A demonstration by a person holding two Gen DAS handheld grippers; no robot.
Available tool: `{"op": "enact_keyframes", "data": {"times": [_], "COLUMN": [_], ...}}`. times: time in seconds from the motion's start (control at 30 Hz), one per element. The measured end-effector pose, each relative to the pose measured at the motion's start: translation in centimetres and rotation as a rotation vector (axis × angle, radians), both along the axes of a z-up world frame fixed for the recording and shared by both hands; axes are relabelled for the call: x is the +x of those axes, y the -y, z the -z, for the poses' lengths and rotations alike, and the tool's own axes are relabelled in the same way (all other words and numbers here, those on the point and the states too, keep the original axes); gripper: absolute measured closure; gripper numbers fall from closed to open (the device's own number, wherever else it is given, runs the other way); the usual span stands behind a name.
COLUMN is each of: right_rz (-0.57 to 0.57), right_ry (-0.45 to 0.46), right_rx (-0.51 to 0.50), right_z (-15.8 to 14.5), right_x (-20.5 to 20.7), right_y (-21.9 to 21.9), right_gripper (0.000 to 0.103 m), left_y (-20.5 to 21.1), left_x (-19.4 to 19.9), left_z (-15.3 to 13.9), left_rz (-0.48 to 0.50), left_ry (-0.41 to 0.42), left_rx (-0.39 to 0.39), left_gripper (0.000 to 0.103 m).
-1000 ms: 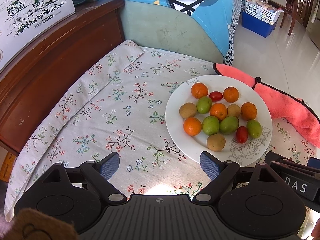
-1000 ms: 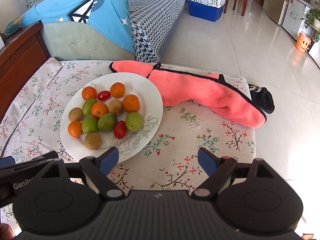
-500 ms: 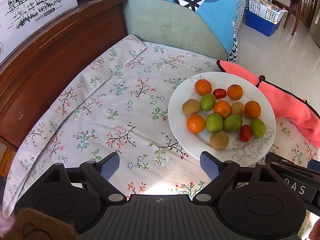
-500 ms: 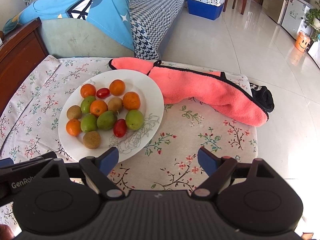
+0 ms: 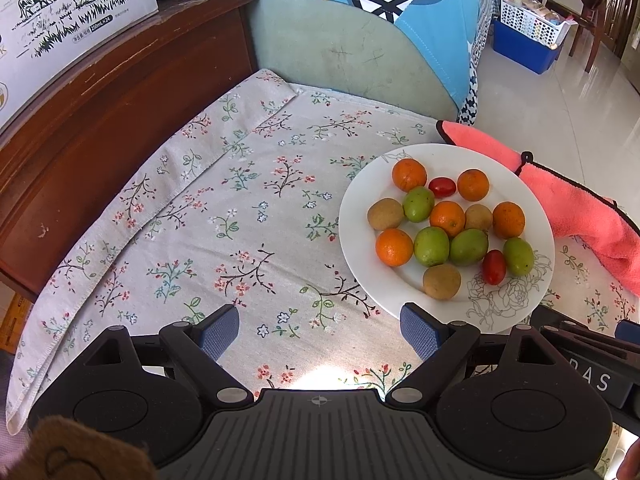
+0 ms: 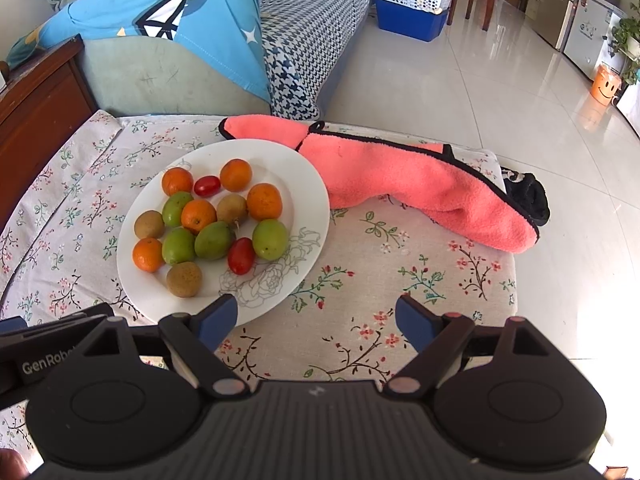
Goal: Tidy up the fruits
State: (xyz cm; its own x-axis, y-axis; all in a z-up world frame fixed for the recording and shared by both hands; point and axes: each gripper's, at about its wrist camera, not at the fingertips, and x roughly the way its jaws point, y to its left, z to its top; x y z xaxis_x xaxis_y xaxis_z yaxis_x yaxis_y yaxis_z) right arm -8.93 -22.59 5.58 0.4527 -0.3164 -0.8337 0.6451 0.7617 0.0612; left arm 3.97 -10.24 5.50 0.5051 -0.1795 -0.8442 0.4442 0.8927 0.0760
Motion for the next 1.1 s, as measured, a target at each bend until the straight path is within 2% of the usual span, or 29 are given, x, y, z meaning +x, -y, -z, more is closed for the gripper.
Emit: {"op": "enact_keyframes", "data": {"times": [0.5, 0.67, 0.87, 1.1], "right_rz": [-0.054, -0.087, -0.134, -0.182], "right_ry": [0.022, 0.044, 0.071, 0.092], "right_rx": [0.032, 0.036, 0.086, 0.119], "right_z": [-0.1, -1.1, -2.1, -3.4], "right_x": [-0.6, -1.2, -2.2, -3.6], "right_y": [-1.3, -2.3, -3.9, -5.7], "right_gripper": [0.017, 0.017, 0.017, 0.017], "left_y": [-1.7, -3.2, -5.1, -6.5], "left_x": [-1.1, -1.9, -2.9, -4.0], "left_z": [-0.5, -1.9, -3.5, -4.3], "left_rz": [-0.006, -0.023, -0.058, -0.064], "left_ry": [0.022, 0.042, 0.070, 0.087], "left_rx": [0.035, 0.039, 0.044, 0.050], "left_gripper": [0.014, 0.014, 0.014, 0.014]}}
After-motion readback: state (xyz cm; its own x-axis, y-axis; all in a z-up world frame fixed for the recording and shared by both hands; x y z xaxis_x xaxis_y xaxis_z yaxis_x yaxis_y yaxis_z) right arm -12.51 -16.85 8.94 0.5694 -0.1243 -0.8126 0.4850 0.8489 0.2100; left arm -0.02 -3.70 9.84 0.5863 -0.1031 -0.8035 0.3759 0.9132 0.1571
